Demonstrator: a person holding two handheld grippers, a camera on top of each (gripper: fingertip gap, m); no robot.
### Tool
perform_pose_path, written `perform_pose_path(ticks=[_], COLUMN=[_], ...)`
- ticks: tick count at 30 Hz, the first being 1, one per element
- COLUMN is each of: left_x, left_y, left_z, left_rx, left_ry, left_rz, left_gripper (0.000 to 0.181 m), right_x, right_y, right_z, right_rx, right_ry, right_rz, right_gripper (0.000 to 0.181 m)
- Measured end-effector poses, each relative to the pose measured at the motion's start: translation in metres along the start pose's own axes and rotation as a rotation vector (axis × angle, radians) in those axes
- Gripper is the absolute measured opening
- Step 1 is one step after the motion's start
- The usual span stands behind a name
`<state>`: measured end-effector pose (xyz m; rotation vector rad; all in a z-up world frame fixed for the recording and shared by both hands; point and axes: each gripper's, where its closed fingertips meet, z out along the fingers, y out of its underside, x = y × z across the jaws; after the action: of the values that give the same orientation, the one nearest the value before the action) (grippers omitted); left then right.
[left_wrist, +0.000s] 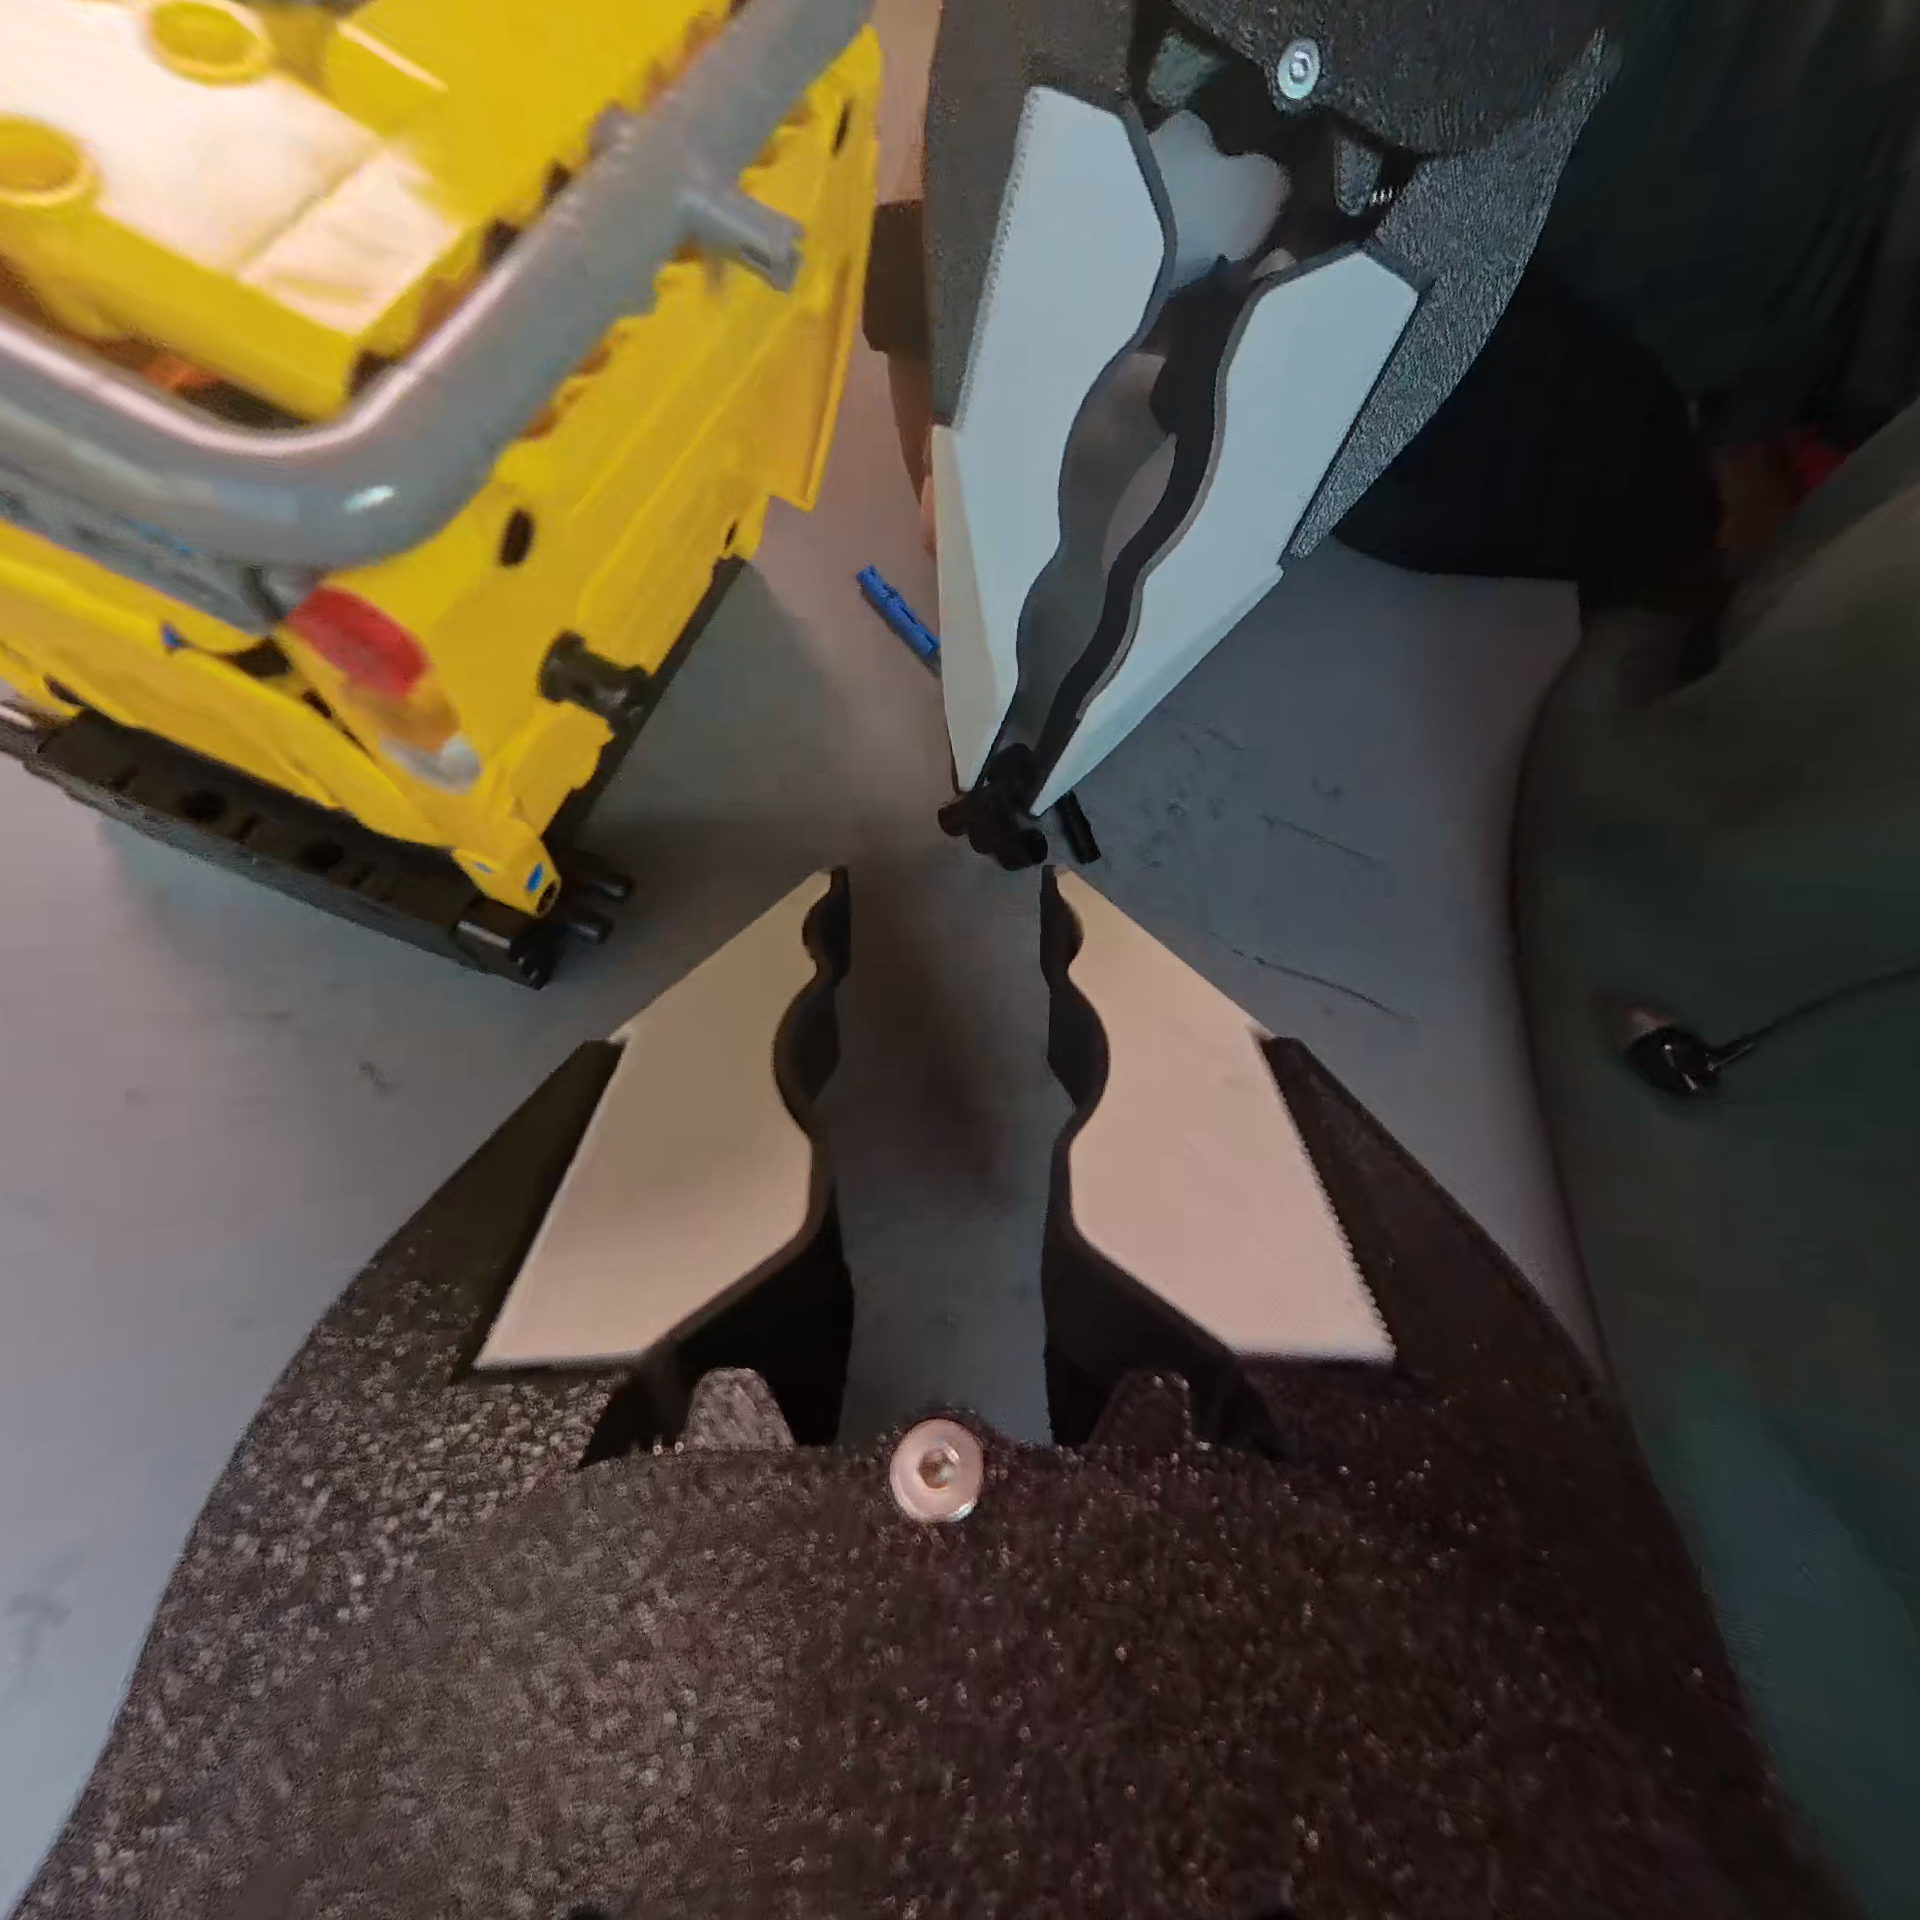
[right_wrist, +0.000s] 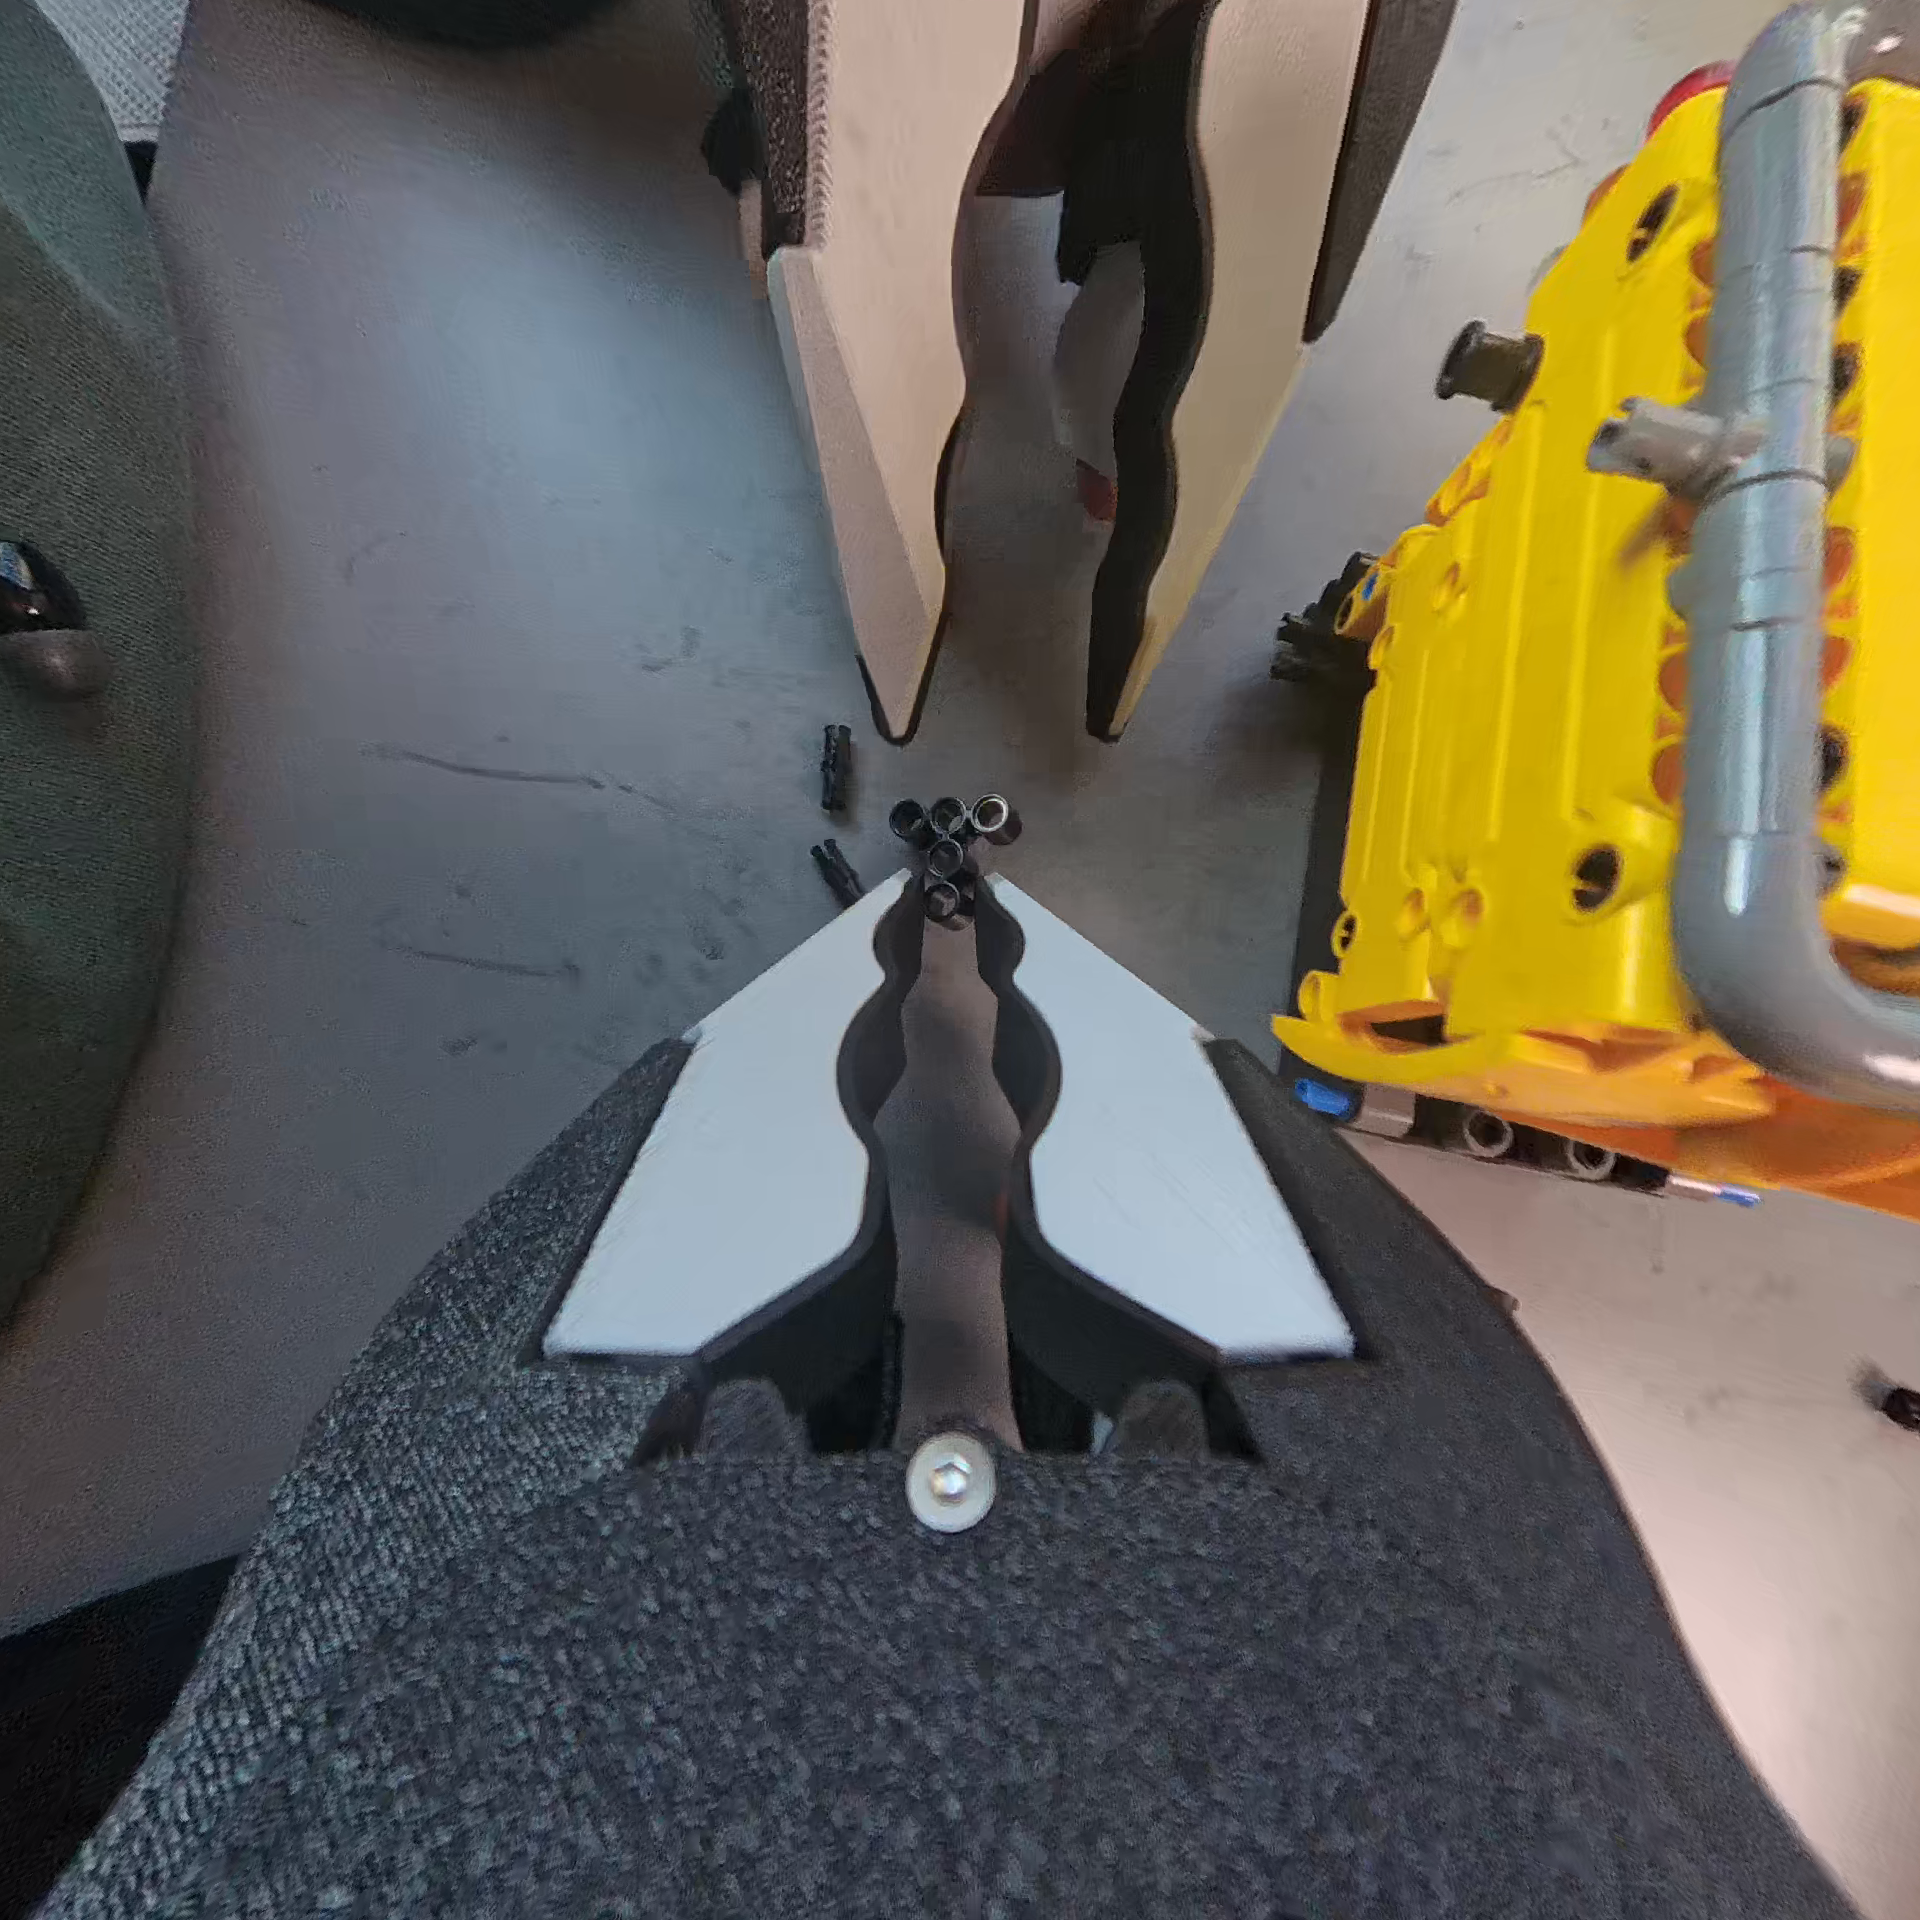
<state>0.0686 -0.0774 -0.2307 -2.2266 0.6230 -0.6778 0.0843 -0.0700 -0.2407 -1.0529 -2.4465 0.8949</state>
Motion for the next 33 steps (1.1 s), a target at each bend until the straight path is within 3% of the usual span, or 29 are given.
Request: perform_pose_path(ticks=[12,15,19,24,28,33], left_x=[0.019,0.019,0.015,0.011,0.012,0.014], left_y=[0.002,0.001,0.000,-0.006,-0.008,-0.011], left_z=[0.017,0.015,0.011,0.007,0.006,0.005], left_rx=[-0.072,-0.058,-0.038,-0.001,0.018,0.038], left_ry=[0.045,0.047,0.039,0.023,0.027,0.027], left_rz=[0.127,0.119,0.102,0.080,0.068,0.064], left_gripper=[0.032,0.032,0.030,0.029,0.028,0.027], right_x=[-0.001,0.001,0.028,0.037,0.033,0.026], right_y=[0.005,0.007,0.017,0.040,0.034,0.034], right_z=[-0.004,-0.020,-0.042,-0.032,-0.027,-0.026], right_rx=[-0.011,0.018,0.038,0.006,0.006,-0.013], right_ry=[-0.016,-0.001,0.110,0.089,0.066,0.046], right_rz=[0.010,-0.035,0.019,0.074,0.046,0.029], right_gripper=[0.018,0.018,0.017,0.018,0.018,0.005])
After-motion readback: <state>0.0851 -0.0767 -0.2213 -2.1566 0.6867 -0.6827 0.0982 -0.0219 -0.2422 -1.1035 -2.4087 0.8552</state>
